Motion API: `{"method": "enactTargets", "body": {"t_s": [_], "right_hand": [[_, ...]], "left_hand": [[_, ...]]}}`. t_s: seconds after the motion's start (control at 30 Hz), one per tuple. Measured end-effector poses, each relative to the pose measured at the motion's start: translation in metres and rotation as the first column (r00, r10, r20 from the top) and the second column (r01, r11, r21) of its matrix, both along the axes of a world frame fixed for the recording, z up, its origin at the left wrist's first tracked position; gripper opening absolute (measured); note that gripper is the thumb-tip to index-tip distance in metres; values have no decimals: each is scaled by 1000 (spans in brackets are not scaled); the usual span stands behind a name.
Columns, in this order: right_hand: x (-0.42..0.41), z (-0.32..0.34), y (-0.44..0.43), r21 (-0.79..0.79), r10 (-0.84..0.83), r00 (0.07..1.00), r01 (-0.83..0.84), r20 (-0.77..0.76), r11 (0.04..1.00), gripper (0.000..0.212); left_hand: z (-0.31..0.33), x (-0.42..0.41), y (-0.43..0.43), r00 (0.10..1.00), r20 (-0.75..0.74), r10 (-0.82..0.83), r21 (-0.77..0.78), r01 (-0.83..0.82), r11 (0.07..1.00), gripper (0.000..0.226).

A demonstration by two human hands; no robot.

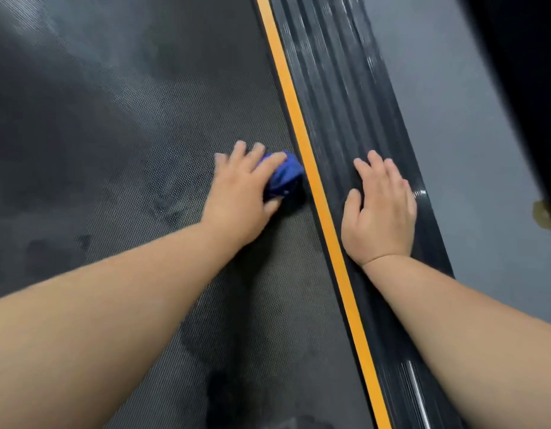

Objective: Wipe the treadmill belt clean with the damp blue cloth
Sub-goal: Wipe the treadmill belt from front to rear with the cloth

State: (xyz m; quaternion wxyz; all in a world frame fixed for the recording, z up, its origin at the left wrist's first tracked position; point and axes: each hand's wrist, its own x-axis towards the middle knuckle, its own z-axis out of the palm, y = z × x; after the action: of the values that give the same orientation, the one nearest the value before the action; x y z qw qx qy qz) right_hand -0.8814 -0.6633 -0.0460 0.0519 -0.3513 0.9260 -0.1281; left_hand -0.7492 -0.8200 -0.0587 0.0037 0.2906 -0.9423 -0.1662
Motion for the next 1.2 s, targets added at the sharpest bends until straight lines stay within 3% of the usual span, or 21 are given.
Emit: {"method": "enactTargets", "body": {"t_s": [0.13, 0.3, 0.43, 0.47, 0.67, 0.77, 0.83, 0.9, 0.97, 1.03, 1.2], "right_hand": [[0, 0, 0, 13, 0, 1000, 0, -6, 1000, 48], [1, -1, 1, 11, 16, 1000, -16, -9, 1000, 49], [-2, -5, 1, -21, 25, 1000, -26, -18, 999, 50], [-2, -6, 1, -16, 31, 999, -31, -18, 999, 49], [-2, -5, 1, 8, 43, 999, -43, -28, 999, 50], [-2, -6, 1, 8, 44, 999, -44, -24, 999, 49], [-2, -7, 2, 9, 49, 998, -49, -26, 999, 49], [-2, -7, 1, 15, 54, 998, -54, -24, 998, 49], [-2, -8, 2, 10, 54, 998, -53, -31, 999, 49], [-3, -9, 0, -6, 50, 998, -50, -28, 999, 49], [-3, -7, 1, -5, 56, 998, -56, -24, 998, 51]], "left_hand": [[-6, 4, 55, 968, -187, -168, 21, 175, 984, 36], [-10, 9, 27, 937, -191, -294, -57, 289, 956, 24], [7, -15, 4, 973, -184, 141, 28, -138, 990, 26], [6, -16, 15, 965, -187, 183, 29, -181, 983, 28], [5, 25, 102, 973, -202, 112, 86, -96, 992, 34], [14, 26, 97, 973, -219, 65, 42, -57, 997, 28], [17, 16, 66, 948, -212, 235, 24, -236, 972, 31], [14, 5, 40, 885, -141, 443, 103, -432, 896, 32], [8, -3, 47, 859, -118, 499, 125, -486, 865, 34], [3, 1, 77, 889, -141, 436, 111, -423, 899, 35], [4, 32, 119, 991, -130, 20, 96, -7, 995, 39]]}}
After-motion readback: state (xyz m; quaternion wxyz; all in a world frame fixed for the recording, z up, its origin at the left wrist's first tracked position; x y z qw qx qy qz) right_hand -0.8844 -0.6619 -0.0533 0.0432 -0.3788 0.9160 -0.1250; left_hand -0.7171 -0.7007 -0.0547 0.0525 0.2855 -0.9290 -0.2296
